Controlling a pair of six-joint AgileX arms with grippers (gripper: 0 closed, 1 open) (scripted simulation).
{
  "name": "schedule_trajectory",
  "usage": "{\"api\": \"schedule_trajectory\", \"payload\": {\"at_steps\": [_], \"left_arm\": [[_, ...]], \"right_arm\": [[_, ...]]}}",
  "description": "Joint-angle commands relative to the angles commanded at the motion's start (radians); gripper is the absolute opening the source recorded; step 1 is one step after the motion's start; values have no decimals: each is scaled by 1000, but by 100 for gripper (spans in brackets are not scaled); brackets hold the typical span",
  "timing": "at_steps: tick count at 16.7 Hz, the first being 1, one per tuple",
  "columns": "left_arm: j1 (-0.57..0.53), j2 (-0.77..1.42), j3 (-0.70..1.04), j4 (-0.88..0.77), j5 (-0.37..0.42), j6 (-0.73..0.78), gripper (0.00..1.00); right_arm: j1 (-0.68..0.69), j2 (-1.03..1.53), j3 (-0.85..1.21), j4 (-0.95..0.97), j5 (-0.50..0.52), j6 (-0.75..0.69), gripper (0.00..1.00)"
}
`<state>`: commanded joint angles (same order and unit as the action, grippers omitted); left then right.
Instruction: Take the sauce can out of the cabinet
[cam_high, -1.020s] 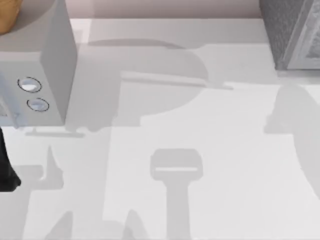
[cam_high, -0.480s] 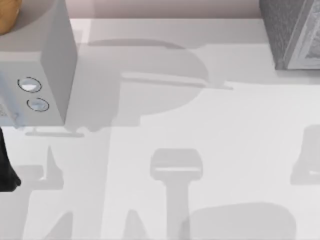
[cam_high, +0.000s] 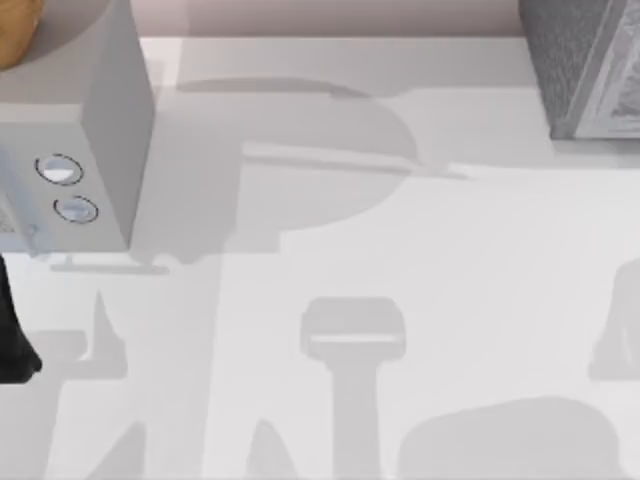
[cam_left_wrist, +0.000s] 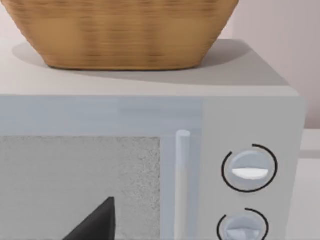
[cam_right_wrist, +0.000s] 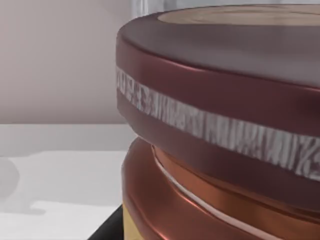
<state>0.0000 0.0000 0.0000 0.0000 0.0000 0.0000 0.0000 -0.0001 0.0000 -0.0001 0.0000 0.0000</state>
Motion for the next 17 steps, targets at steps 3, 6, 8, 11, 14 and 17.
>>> {"api": "schedule_trajectory", "payload": {"at_steps": [3,6,8,11,14,17], "left_arm": [[0,0,0,0,0,0,100],[0,0,0,0,0,0,100],[0,0,0,0,0,0,100],[0,0,0,0,0,0,100],[0,0,0,0,0,0,100],[0,0,0,0,0,0,100]], "right_arm": [[5,15,4,4,-2,2,0],[24,109,45,69,-25,2,0],[43,224,94,145,-50,3,0],[79,465,194,298,-98,5,0],[120,764,317,484,-154,8,0],[165,1095,450,684,-213,11,0]]}}
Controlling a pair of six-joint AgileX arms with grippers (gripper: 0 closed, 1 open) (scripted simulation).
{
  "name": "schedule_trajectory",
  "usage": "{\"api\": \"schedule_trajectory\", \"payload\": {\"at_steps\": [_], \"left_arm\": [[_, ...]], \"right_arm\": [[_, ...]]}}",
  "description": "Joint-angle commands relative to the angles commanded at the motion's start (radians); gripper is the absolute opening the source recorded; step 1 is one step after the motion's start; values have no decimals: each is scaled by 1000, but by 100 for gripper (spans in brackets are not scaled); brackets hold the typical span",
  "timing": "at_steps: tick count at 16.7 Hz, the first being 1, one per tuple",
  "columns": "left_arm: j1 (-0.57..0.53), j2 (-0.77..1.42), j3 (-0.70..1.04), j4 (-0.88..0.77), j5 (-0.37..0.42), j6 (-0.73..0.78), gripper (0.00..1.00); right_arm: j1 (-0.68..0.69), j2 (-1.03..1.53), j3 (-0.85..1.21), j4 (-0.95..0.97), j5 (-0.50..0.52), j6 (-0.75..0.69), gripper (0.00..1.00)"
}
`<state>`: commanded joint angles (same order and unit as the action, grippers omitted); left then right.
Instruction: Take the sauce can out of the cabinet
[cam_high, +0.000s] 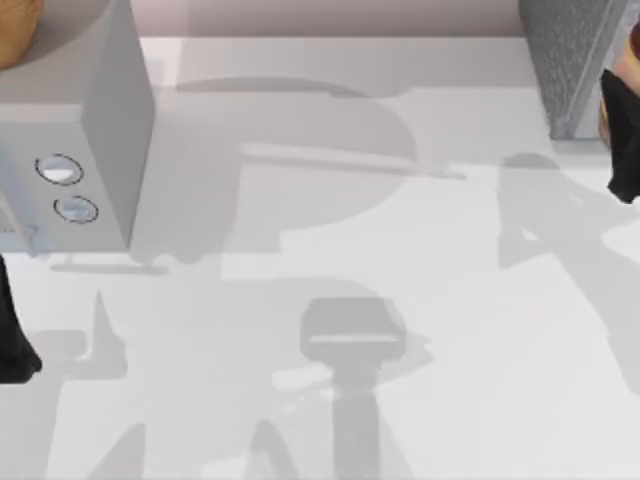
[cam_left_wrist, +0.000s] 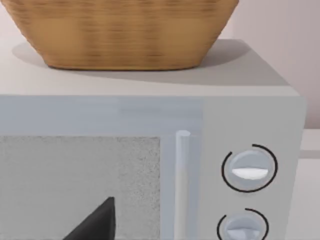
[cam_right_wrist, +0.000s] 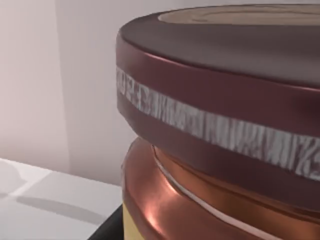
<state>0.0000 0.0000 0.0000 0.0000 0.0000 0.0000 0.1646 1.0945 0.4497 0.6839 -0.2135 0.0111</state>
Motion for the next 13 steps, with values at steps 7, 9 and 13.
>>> {"api": "schedule_trajectory", "payload": {"at_steps": [7,9,13], "left_arm": [[0,0,0,0,0,0,100],[0,0,0,0,0,0,100],[0,0,0,0,0,0,100]], "right_arm": [[98,729,281,426,-130,3,0],[119,888,342,518,-159,3,0],[149,1090,419,637,-198,3,0]]}}
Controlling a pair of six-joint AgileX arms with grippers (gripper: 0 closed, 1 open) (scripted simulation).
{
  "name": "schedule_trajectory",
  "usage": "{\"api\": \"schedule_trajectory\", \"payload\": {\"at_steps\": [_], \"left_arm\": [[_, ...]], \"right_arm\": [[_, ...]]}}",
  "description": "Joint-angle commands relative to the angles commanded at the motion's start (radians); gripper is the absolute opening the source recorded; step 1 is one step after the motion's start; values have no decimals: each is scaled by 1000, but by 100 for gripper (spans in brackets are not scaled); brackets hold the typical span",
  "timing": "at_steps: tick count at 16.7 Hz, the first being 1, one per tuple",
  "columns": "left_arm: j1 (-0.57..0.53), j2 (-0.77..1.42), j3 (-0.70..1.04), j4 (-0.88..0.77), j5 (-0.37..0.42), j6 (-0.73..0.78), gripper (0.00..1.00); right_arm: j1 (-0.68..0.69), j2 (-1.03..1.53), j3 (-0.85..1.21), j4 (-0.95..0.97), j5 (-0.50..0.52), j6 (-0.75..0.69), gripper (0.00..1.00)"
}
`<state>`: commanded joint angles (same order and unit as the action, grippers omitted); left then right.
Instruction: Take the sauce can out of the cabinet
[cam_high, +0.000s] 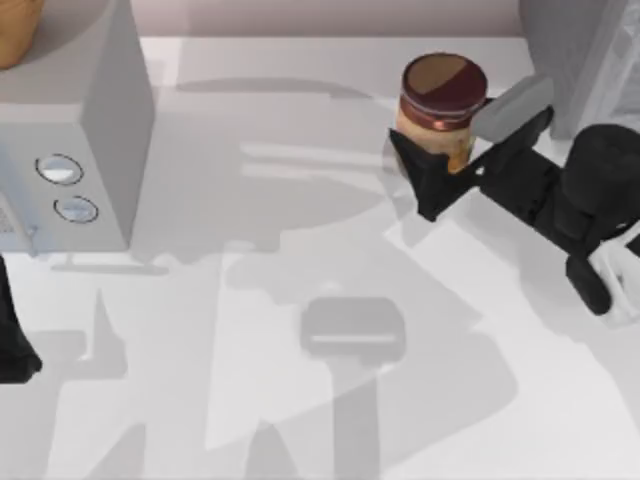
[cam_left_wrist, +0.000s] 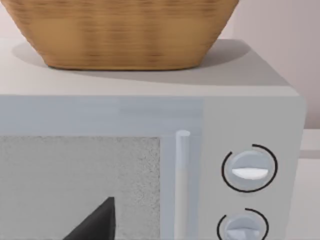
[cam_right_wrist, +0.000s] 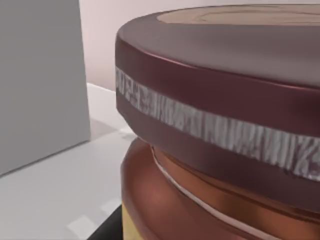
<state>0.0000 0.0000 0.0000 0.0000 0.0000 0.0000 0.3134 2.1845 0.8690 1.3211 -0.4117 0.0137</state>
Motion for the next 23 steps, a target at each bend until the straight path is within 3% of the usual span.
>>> {"api": "schedule_trajectory", "payload": {"at_steps": [9,15,20,23], "left_arm": [[0,0,0,0,0,0,100],[0,0,0,0,0,0,100],[0,0,0,0,0,0,100],[0,0,0,0,0,0,100]], "right_arm": [[1,54,27,13,3,3,0],[54,207,254,-42,47,-2,0],[65,235,286,-54,54,-3,0],[65,235,286,-54,54,-3,23]]}}
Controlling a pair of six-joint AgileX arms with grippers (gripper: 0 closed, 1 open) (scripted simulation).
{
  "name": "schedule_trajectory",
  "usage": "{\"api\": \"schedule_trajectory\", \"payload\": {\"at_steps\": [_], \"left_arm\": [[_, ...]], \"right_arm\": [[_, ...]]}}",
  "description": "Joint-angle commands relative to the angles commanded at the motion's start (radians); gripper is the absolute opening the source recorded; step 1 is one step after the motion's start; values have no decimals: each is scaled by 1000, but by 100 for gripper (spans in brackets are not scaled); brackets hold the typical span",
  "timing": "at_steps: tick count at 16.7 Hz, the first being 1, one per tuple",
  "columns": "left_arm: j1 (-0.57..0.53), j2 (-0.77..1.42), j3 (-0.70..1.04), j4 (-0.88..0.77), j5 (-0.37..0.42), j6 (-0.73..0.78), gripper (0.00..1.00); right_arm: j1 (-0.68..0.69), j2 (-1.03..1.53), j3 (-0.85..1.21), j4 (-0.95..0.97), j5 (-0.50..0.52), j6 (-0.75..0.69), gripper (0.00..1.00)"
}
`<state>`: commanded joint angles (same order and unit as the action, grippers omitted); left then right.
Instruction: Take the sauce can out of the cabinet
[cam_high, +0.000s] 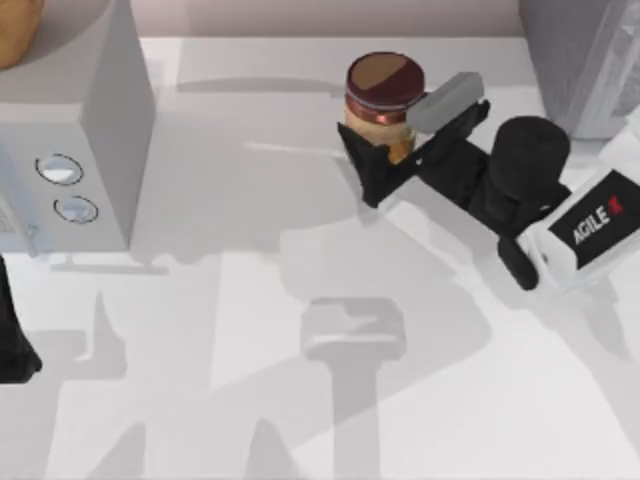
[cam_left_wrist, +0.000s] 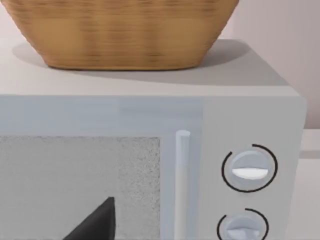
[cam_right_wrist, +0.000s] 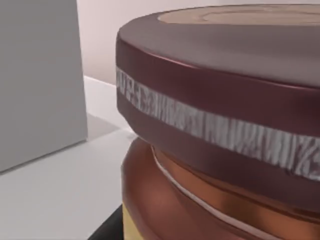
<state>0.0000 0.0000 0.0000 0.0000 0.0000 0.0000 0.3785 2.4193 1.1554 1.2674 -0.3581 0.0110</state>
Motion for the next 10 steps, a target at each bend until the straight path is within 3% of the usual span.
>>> {"api": "schedule_trajectory", "payload": {"at_steps": [10], "left_arm": [[0,0,0,0,0,0,100]], "right_arm": [[0,0,0,0,0,0,98]]}}
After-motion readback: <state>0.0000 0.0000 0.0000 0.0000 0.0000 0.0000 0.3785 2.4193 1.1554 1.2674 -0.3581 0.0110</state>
